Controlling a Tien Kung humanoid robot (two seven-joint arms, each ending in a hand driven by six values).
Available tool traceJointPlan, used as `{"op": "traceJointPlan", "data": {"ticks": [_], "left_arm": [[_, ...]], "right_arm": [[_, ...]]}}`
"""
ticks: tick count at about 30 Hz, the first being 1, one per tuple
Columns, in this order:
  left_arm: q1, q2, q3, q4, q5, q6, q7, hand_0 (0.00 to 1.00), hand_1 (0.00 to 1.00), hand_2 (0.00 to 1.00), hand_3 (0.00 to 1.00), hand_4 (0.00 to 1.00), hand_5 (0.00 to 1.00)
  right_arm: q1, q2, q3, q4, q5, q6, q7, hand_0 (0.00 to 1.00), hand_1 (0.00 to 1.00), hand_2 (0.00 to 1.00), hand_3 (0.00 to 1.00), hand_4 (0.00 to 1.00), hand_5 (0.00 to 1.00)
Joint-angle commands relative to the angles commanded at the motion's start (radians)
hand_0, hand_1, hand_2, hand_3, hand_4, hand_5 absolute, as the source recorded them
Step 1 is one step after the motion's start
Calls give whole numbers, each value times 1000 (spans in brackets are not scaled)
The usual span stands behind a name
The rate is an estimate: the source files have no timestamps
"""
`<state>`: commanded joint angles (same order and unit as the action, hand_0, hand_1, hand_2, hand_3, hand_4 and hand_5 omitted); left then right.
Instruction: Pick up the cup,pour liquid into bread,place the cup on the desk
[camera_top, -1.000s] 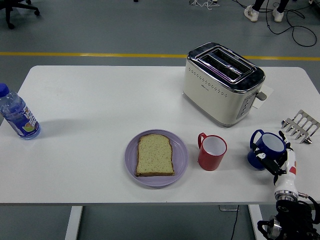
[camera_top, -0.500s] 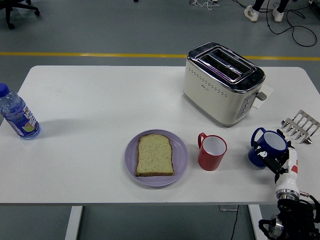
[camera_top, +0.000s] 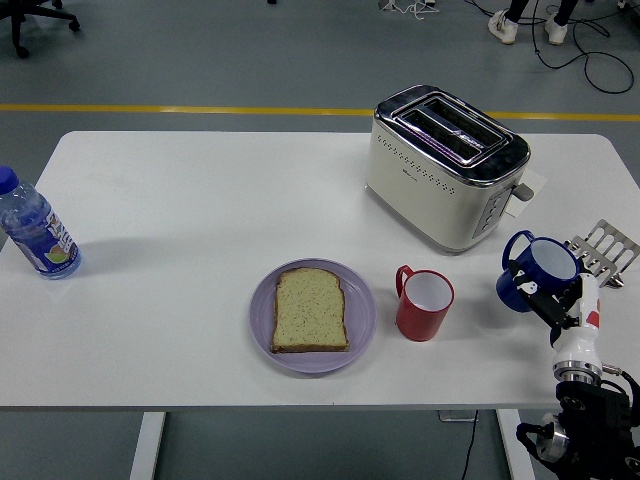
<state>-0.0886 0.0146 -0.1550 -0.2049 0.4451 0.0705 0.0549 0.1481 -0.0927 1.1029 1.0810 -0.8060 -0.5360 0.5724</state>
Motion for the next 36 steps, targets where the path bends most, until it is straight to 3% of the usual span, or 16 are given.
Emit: {"op": "traceJointPlan", "data": {"ticks": [10,11,18,22,23,26,34,36], "left_arm": [[-1,2,-4,0,1,0,0,637,648,660,560,324,840],[-1,2,-4,0,1,0,0,640,648,660,559,324,832],[-4,4,-5,1,1,0,0,639,647,660,558,325,830],[-3,5,-6,0,1,0,0,639,647,660,558,325,830],[-3,4,-5,1,0,0,1,638,648,660,558,325,830],[-3,4,-6,0,-1,0,1,638,648,660,558,325,830],[-4,5,-7,1,-2,0,1,637,647,660,558,327,831],[-5,6,-7,0,-1,0,1,638,648,660,557,328,831]], "right_arm": [[10,-15,-15,124,-125,-20,-88,292,351,527,535,843,8],[11,-16,-15,128,-128,-21,-92,349,348,531,521,749,2],[38,-53,-14,233,-233,-62,-214,314,321,522,522,786,2],[54,-70,-15,321,-320,-69,-359,314,321,522,522,786,2],[58,-74,-22,341,-330,-53,-396,354,329,530,531,728,2],[67,-76,-39,377,-352,-32,-502,354,329,530,531,728,2],[97,-83,-104,451,-473,-24,-626,347,319,530,534,728,2],[107,-85,-120,465,-498,-19,-648,350,321,532,540,690,2]]}}
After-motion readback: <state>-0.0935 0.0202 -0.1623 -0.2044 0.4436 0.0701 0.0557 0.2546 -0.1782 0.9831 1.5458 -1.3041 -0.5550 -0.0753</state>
